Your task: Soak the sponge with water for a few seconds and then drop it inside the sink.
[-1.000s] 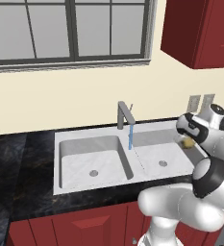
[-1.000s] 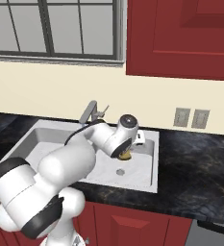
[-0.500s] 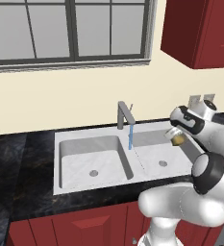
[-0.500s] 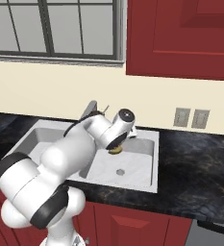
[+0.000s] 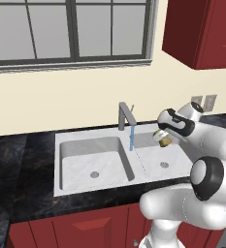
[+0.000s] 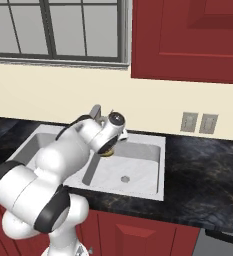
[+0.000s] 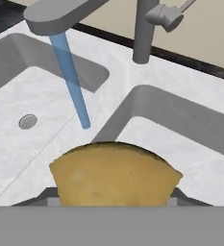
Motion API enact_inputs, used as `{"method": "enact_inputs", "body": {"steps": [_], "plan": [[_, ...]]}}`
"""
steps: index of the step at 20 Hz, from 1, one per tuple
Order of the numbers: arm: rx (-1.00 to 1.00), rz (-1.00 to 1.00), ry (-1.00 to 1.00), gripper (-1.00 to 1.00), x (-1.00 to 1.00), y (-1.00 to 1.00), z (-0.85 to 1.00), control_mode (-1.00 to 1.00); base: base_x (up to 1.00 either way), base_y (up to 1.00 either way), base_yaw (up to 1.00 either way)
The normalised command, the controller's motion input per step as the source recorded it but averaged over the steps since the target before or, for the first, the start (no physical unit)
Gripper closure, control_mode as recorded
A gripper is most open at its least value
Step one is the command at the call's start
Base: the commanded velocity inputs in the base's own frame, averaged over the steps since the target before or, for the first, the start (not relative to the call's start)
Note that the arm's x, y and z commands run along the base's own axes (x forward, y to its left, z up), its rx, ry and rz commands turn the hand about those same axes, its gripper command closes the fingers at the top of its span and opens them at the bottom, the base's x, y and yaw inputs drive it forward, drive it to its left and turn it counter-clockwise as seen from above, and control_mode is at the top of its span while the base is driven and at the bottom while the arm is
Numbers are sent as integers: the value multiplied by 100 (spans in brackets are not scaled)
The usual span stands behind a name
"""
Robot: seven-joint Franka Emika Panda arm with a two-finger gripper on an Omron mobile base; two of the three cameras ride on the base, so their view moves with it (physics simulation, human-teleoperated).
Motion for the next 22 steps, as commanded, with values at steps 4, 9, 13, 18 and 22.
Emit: {"method": "enact_inputs", "body": {"steps": [4,9,13,18,22], "plan": [[6,5,-4,100,14,18,0,-100,0,0,0],[18,11,-2,100,20,0,0,-100,0,0,0],[19,14,-3,100,6,0,0,-100,0,0,0],[13,15,-6,100,9,11,0,-100,0,0,0],[4,8,-4,100,20,34,3,-100,0,0,0]]}}
